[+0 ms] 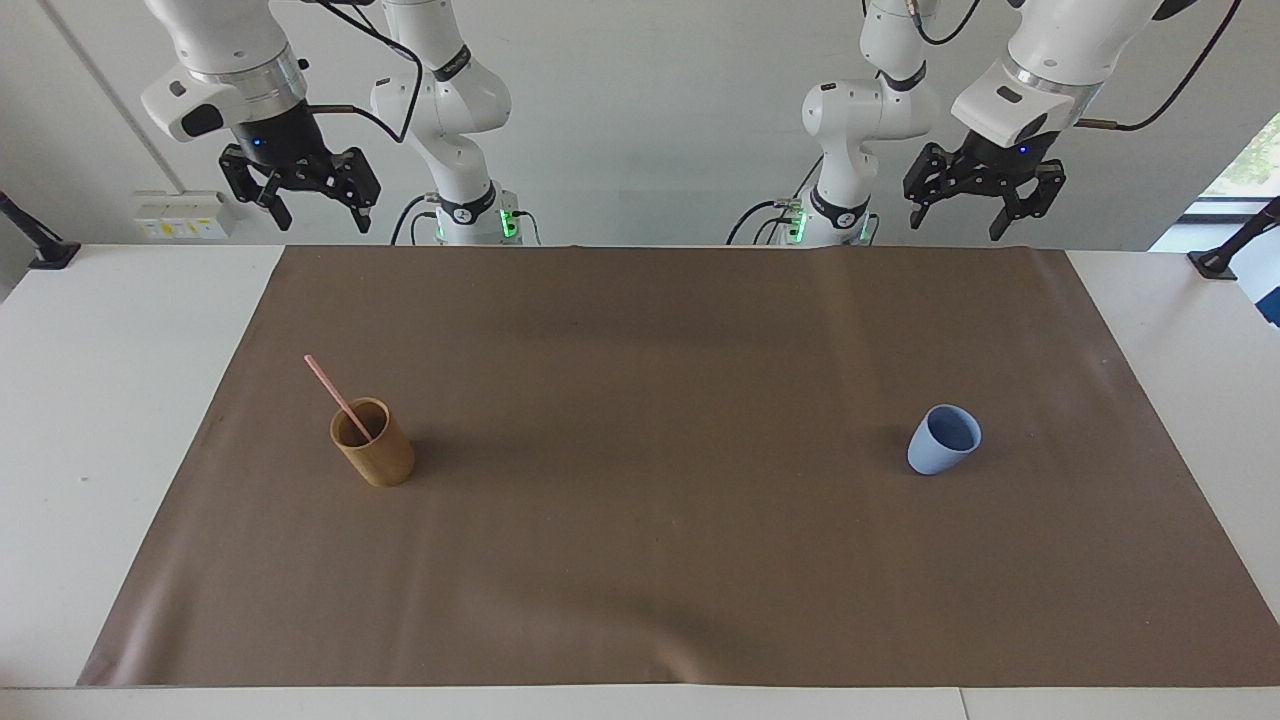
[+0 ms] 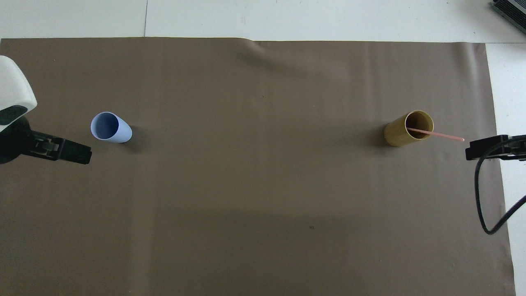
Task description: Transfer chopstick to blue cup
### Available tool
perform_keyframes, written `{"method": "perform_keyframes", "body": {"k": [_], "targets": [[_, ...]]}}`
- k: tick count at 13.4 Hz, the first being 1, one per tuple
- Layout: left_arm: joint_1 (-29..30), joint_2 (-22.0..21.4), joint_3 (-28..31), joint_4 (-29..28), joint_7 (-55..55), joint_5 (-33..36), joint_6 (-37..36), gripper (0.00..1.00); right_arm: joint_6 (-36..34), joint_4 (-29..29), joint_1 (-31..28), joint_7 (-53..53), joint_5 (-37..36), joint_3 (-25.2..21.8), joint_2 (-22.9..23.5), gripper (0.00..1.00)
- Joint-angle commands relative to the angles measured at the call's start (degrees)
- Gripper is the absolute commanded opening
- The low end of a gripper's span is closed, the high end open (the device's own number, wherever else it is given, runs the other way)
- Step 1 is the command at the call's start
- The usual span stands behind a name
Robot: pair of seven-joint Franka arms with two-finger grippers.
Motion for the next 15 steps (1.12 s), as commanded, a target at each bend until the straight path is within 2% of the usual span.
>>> {"method": "perform_keyframes", "body": {"k": [1, 15], "targets": [[0.2, -1.1, -0.1, -1.5, -0.5, 0.7, 0.8, 1.00, -0.7, -0.5, -0.9, -1.8, 0.4, 0.3, -0.8, 1.00], [0.2, -1.1, 0.4, -1.5, -0.5, 0.2, 0.1, 1.00, -0.7, -0.5, -0.9, -2.1, 0.4, 0.3, -0.8, 1.00]]}}
